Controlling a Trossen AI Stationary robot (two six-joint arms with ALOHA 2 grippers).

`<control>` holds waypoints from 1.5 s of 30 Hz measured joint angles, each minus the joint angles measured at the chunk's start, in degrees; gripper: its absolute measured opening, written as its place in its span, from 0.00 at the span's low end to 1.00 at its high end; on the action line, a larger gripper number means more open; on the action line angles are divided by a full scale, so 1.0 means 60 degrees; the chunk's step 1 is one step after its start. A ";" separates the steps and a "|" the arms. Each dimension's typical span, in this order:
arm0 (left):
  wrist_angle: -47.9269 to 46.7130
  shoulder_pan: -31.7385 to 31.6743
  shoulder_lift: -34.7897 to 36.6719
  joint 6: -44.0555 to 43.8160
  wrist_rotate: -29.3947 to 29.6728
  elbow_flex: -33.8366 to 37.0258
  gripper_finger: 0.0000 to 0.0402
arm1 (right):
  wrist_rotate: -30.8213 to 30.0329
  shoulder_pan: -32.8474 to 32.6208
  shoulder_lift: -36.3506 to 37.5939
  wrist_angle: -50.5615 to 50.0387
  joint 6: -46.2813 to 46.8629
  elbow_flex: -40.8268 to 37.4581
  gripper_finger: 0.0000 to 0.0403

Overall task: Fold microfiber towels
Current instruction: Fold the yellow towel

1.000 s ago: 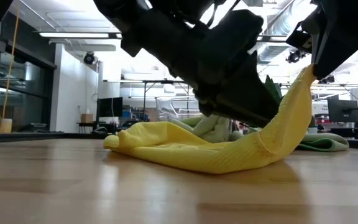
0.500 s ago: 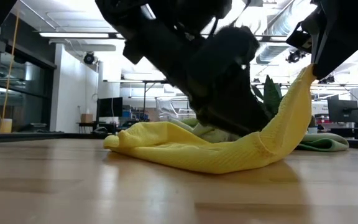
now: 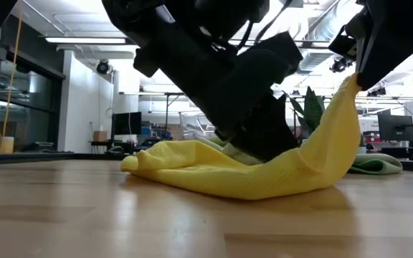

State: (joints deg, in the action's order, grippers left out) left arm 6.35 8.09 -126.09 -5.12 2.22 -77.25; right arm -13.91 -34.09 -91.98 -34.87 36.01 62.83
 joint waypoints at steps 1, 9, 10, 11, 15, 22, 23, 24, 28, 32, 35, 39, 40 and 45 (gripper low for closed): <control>0.0009 0.0038 0.0011 0.0158 0.0032 0.0004 0.26 | 0.0000 0.0000 0.0000 -0.0004 0.0001 0.0000 0.00; 0.0109 0.0169 0.0071 0.0393 0.0398 0.0004 0.04 | -0.0040 0.0000 0.0000 0.0000 0.0004 0.0000 0.00; 0.0101 0.0162 0.0085 0.0393 0.0401 0.0004 0.03 | -0.0040 0.0000 0.0000 0.0000 0.0004 0.0000 0.00; 0.0043 0.0162 0.0122 0.0393 0.0398 0.0004 0.01 | -0.0040 0.0000 0.0000 0.0000 0.0004 0.0000 0.00; -0.0606 0.0142 0.0585 0.0536 0.0473 0.0007 0.01 | -0.0040 -0.0004 0.0000 0.0003 0.0022 0.0000 0.00; -0.3058 -0.0118 0.2260 0.1785 0.0936 0.0000 0.00 | -0.0055 0.0102 0.0000 -0.0108 0.0284 0.0000 0.00; -0.3593 -0.0178 0.2569 0.1860 0.1051 0.0000 0.00 | -0.0064 0.0147 0.0000 -0.0160 0.0415 0.0000 0.00; -0.3956 -0.0229 0.2882 0.1878 0.1107 0.0000 0.00 | -0.0116 0.0199 0.0004 -0.0168 0.0499 0.0000 0.00; -0.5612 -0.0330 0.4213 0.1596 0.1521 0.0011 0.00 | -0.0636 0.0413 0.0148 -0.0431 0.0906 0.0252 0.00; -0.6669 -0.0254 0.5879 0.0890 0.2250 0.0011 0.00 | -0.1048 0.0531 0.0487 -0.0901 0.0758 0.0911 0.00; -0.6844 -0.0213 0.7169 0.0078 0.2718 0.0004 0.00 | -0.1437 0.0736 0.0879 -0.1470 0.0528 0.1622 0.00; -0.6817 -0.0221 0.8801 -0.0953 0.3211 -0.0003 0.00 | -0.2214 0.1177 0.1284 -0.2616 0.0131 0.2827 0.00; -0.6796 -0.0246 0.9135 -0.1083 0.3340 0.0004 0.00 | -0.2410 0.1316 0.1346 -0.2887 0.0007 0.3144 0.00; -0.6421 -0.0290 1.0548 -0.1119 0.4268 0.0002 0.00 | -0.3109 0.2062 0.1548 -0.4434 -0.0527 0.4561 0.00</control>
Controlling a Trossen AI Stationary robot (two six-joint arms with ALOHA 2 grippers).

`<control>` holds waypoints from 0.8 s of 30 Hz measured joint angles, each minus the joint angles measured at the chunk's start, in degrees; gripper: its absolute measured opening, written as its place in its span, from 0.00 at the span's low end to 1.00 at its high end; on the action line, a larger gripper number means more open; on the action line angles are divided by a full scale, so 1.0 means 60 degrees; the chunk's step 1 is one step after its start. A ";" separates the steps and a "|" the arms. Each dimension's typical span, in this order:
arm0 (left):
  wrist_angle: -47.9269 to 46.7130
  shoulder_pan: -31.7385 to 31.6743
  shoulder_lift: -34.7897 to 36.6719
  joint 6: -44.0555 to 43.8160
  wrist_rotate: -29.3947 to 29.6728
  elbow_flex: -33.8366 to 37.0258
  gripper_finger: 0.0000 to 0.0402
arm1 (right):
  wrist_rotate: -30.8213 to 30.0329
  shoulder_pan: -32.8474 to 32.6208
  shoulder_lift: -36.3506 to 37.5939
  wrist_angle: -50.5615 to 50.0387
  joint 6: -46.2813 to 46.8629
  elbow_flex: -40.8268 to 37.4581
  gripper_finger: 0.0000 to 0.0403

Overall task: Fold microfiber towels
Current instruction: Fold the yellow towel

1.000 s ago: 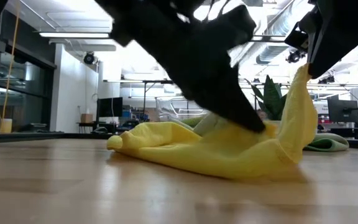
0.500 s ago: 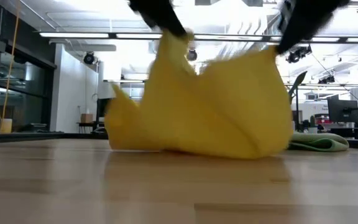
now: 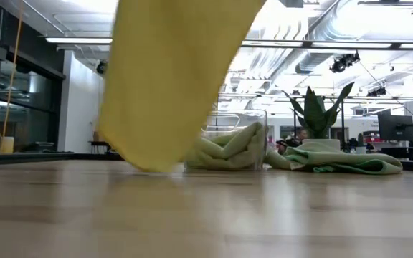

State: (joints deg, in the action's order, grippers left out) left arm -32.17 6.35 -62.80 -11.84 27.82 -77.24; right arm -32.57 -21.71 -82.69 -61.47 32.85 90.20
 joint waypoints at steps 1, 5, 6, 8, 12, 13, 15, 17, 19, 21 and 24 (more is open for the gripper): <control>0.0143 -0.0004 0.0185 -0.0002 0.0295 -0.0013 0.00 | -0.0060 0.0160 0.0014 -0.0368 -0.0205 0.0236 0.00; 0.0487 0.0000 0.0690 -0.0034 0.0922 -0.0009 0.00 | -0.0098 0.0731 0.0058 -0.0622 -0.1036 0.1191 0.00; 0.0559 0.0007 0.0747 -0.0090 0.1006 -0.0009 0.00 | -0.0054 0.0853 0.0063 -0.0646 -0.1204 0.1407 0.00; 0.0751 0.0007 0.0761 -0.0446 0.1187 0.0002 0.00 | 0.0101 0.1059 0.0073 -0.0598 -0.1463 0.1786 0.00; 0.0865 0.0036 0.0436 -0.1606 0.1784 0.0006 0.00 | 0.0604 0.1288 0.0073 -0.0728 -0.1741 0.2358 0.00; 0.0938 0.0096 0.0290 -0.1776 0.1927 0.0060 0.00 | 0.0718 0.1311 0.0073 -0.0839 -0.1770 0.2472 0.00; 0.1061 0.0312 0.0075 -0.1993 0.2368 0.0357 0.00 | 0.0799 0.1306 0.0073 -0.1173 -0.1761 0.2668 0.00; 0.1736 0.0633 -0.0167 -0.2340 0.2973 0.0843 0.00 | 0.0882 0.1307 0.0073 -0.1598 -0.1643 0.2843 0.00; 0.2517 0.0983 -0.0318 -0.2713 0.3604 0.1502 0.00 | 0.1017 0.1306 0.0069 -0.2081 -0.1532 0.3024 0.00; 0.3734 0.1339 -0.0491 -0.3195 0.4172 0.2197 0.00 | 0.1101 0.1304 0.0069 -0.2340 -0.1454 0.3162 0.00; 0.5536 0.1873 -0.0718 -0.3401 0.5142 0.3037 0.00 | 0.1270 0.1307 0.0069 -0.2434 -0.1478 0.3234 0.00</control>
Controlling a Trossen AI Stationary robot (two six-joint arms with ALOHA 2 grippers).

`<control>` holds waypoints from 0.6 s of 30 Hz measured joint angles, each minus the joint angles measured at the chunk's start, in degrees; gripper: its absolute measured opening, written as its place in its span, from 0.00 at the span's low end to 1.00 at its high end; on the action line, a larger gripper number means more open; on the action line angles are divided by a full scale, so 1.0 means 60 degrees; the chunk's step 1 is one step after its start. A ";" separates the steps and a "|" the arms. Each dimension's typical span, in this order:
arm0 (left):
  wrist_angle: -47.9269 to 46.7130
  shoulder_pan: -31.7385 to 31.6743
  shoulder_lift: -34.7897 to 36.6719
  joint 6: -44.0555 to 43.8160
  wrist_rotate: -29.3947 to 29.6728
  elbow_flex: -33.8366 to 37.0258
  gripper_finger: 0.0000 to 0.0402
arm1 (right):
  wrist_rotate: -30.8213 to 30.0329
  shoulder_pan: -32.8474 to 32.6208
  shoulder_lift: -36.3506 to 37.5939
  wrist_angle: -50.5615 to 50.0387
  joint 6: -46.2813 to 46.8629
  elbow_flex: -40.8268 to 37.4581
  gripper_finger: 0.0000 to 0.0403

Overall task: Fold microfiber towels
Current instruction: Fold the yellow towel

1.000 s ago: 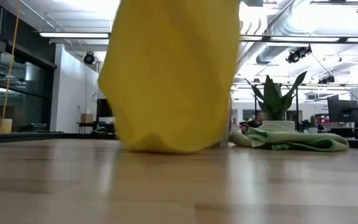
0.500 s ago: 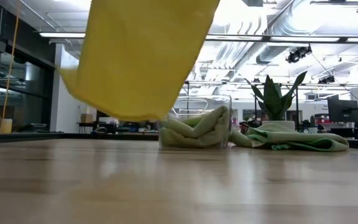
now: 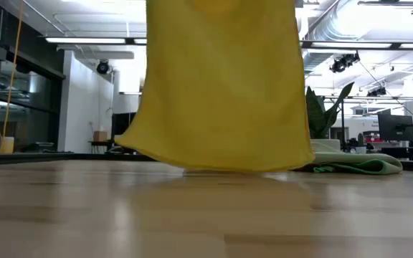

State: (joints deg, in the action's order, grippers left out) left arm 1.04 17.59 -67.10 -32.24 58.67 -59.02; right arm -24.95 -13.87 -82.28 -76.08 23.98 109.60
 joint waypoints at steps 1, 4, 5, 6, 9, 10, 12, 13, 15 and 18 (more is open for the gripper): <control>0.0509 0.0168 -0.0085 0.0052 0.0450 0.0173 0.00 | 0.0010 -0.0003 0.0000 -0.0033 -0.0054 0.0000 0.00; 0.1300 0.0566 -0.0211 0.0816 0.2032 0.0453 0.00 | 0.0000 0.0100 0.0000 -0.0359 -0.0280 0.0000 0.00; 0.1379 0.0611 -0.0220 0.1138 0.2417 0.0455 0.00 | -0.0005 0.0162 0.0000 -0.0406 -0.0355 0.0000 0.00; 0.1405 0.0589 -0.0226 0.1392 0.2709 0.0455 0.00 | -0.0013 0.0241 0.0000 -0.0453 -0.0476 0.0000 0.00; 0.1372 0.0266 -0.0254 0.1882 0.2788 0.0455 0.00 | -0.0088 0.0525 0.0015 -0.0440 -0.1030 0.0000 0.00; 0.1365 0.0099 -0.0257 0.2021 0.2655 0.0455 0.00 | -0.0088 0.0626 0.0025 -0.0440 -0.1187 0.0000 0.00; 0.1355 -0.0231 -0.0325 0.2120 0.2353 0.0455 0.00 | -0.0097 0.0829 0.0036 -0.0433 -0.1503 0.0000 0.00; 0.1359 -0.0385 -0.0428 0.2126 0.2249 0.0451 0.00 | -0.0106 0.0902 0.0036 -0.0433 -0.1672 0.0000 0.00; 0.1287 -0.0659 -0.0621 0.2126 0.2157 0.0458 0.00 | -0.0191 0.0966 0.0036 -0.0433 -0.2016 0.0000 0.00; 0.1457 -0.0973 -0.0859 0.2109 0.2526 0.0458 0.00 | -0.0678 0.0917 0.0036 -0.0456 -0.2262 0.0000 0.00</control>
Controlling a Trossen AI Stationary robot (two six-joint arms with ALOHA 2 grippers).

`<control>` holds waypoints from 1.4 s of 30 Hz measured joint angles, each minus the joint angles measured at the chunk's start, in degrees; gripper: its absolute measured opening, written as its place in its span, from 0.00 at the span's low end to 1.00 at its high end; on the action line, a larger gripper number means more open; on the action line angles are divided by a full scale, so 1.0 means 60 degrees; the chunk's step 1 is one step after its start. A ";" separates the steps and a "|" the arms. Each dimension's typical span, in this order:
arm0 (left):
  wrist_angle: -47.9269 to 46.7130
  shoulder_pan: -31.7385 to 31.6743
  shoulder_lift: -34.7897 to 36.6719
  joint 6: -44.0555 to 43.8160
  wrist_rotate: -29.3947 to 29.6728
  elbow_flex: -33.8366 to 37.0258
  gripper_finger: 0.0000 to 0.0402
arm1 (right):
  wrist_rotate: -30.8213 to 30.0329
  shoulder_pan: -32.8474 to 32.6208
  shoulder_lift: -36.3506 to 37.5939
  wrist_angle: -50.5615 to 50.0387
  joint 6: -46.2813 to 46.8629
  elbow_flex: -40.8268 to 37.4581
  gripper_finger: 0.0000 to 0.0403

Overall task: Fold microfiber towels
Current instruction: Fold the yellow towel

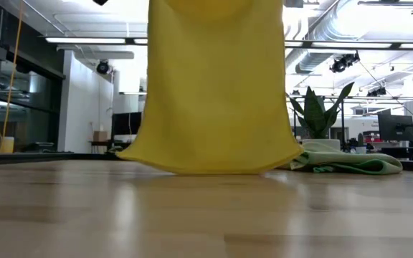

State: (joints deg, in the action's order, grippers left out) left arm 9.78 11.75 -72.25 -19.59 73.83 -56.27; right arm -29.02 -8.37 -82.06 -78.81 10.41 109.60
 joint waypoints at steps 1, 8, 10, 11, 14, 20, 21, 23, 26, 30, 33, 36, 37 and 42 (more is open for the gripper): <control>0.0066 -0.0087 -0.0041 -0.0027 0.0215 0.0000 0.00 | -0.0176 -0.0058 0.0000 -0.0055 -0.0006 -0.0003 0.00; 0.0163 -0.0339 0.0186 -0.0346 0.0576 0.0000 0.00 | -0.0464 -0.0458 -0.0019 -0.0963 0.1127 -0.0051 0.00; 0.0342 -0.0327 0.0257 -0.0062 0.0473 -0.0004 0.00 | -0.0393 -0.0557 -0.0029 -0.1074 0.1427 -0.0202 0.00; 0.0449 -0.0321 0.0285 0.0166 0.0450 -0.0004 0.00 | -0.0396 -0.0603 -0.0033 -0.1070 0.1489 -0.0284 0.00; 0.1109 -0.0369 0.0322 0.1119 0.0226 -0.0004 0.00 | -0.0405 -0.0680 -0.0035 -0.1079 0.1525 -0.0560 0.00; 0.2148 -0.0923 0.0362 0.2453 -0.1583 -0.0004 0.00 | -0.0879 -0.0680 -0.0036 -0.1077 0.1432 -0.0732 0.00; 0.2153 -0.1053 0.0358 0.2457 -0.1758 -0.0004 0.00 | -0.0966 -0.0680 -0.0036 -0.1078 0.1373 -0.0726 0.00; 0.2177 -0.1338 0.0354 0.2471 -0.2049 -0.0004 0.00 | -0.1127 -0.0676 -0.0036 -0.1072 0.1164 -0.0725 0.00; 0.2739 -0.1874 0.0351 0.2858 -0.2672 -0.0004 0.00 | -0.1450 -0.0625 -0.0036 -0.1189 0.0747 -0.0721 0.00; 0.4090 -0.2427 0.0352 0.3682 -0.4117 -0.0004 0.00 | -0.1620 -0.0383 -0.0036 -0.1250 0.0256 -0.0717 0.00; 0.4179 -0.2515 0.0354 0.3392 -0.4553 -0.0004 0.00 | -0.1684 -0.0280 -0.0036 -0.1306 0.0167 -0.0714 0.00; 0.3648 -0.2308 0.0354 0.3279 -0.4535 -0.0004 0.00 | -0.1429 -0.0254 -0.0035 -0.1171 0.0008 -0.0714 0.00; 0.3513 -0.2218 0.0352 0.3182 -0.4512 0.0023 0.00 | -0.1223 -0.0254 -0.0033 -0.1058 -0.0047 -0.0710 0.00; 0.3402 -0.1677 0.0318 0.2402 -0.3592 0.0680 0.00 | -0.0153 -0.0254 -0.0033 -0.0671 -0.0104 -0.0710 0.00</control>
State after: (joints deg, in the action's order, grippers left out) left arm 30.19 1.69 -70.35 -5.18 52.27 -52.19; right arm -29.94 -9.89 -82.26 -82.83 9.79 105.34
